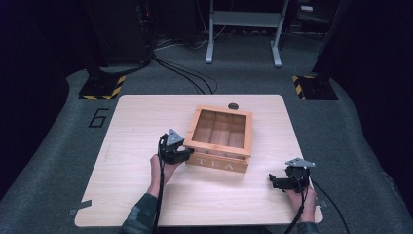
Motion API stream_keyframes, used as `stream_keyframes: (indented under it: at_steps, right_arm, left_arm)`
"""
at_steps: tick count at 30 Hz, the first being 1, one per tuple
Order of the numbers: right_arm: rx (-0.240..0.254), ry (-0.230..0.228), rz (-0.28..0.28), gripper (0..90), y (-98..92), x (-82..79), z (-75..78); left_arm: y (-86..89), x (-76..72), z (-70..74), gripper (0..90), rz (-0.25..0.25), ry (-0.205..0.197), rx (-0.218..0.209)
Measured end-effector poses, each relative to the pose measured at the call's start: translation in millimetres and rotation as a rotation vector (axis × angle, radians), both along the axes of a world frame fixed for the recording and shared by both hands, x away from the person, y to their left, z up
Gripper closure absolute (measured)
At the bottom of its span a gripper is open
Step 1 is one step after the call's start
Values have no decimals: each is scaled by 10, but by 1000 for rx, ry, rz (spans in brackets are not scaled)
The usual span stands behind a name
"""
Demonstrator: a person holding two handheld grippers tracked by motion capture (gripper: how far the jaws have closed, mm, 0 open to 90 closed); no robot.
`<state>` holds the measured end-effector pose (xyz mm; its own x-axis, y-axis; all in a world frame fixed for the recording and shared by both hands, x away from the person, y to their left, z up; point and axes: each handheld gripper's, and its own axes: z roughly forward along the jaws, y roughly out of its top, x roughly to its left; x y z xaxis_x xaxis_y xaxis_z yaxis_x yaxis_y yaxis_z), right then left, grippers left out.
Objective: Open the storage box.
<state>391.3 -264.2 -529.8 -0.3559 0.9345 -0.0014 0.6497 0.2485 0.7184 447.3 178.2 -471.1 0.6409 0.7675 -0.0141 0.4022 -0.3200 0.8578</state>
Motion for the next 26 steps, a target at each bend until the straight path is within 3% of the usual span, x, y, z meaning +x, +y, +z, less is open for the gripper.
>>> stream_keyframes:
  at_steps: [5,8,11,13,16,26]
  right_arm:
    - [0,0,0,3,0,0,0]
    - [0,1,1,3,0,0,0]
    - [0,1,1,3,0,0,0]
    - [0,0,-1,4,0,-1,0]
    - [0,0,-1,4,0,0,0]
    - [0,0,0,4,1,0,0]
  left_arm:
    - [40,-17,15,441,-8,27,-17]
    - [78,-34,5,332,-21,54,-27]
    - [101,-59,-66,241,-38,95,19]
    - [151,-100,-126,187,-27,109,-11]
    - [217,-163,-191,146,-14,131,-19]
    - [352,-457,-467,84,17,171,86]
